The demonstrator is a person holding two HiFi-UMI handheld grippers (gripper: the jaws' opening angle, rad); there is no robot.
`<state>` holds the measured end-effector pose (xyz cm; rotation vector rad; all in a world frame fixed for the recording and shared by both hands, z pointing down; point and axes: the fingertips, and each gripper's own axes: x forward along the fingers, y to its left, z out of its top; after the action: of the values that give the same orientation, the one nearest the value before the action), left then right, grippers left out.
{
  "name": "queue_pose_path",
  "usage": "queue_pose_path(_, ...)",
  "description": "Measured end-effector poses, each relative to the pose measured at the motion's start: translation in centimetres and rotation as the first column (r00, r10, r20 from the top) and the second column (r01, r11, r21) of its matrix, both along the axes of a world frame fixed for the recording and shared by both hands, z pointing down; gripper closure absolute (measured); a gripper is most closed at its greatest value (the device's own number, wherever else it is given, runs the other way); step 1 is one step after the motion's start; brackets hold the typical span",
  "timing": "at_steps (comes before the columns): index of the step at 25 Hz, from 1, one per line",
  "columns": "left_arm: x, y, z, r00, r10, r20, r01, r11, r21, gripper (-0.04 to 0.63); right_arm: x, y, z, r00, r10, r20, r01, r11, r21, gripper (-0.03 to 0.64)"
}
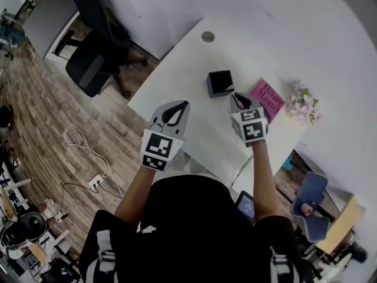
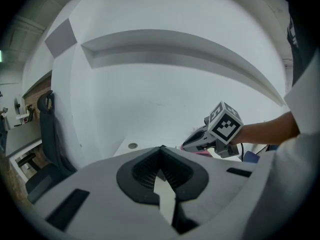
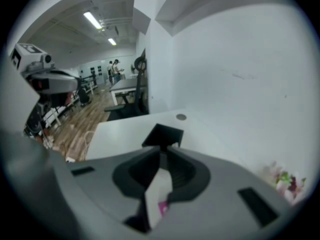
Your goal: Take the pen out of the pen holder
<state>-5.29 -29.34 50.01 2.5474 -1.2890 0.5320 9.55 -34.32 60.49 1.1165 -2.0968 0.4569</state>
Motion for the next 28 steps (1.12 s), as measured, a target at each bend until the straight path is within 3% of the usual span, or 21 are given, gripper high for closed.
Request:
queue_pose_path(3,-0.5,-0.8,-0.1,1.000,0.012,0.000,-0.012,1.000,0.000,0.574,0.0,-0.9,0.3,1.000,0.017,-0.018,-0.017,1.000,-0.009,0.519)
queue_pose_path(9,-1.2,-2.1,0.5,1.000,0.023,-0.004,-0.023,1.000,-0.016,0.574,0.2,-2.6,1.0,0.998,0.055,-0.032,-0.055,0.998,-0.014,0.486)
queue_pose_path(28,-1.2,-3.4,2.6,0.999,0.037,-0.001,-0.037,0.997,-0.062,0.574,0.3,-4.0,4.4,0.995,0.076,-0.068,-0.080,0.995,-0.062,0.488)
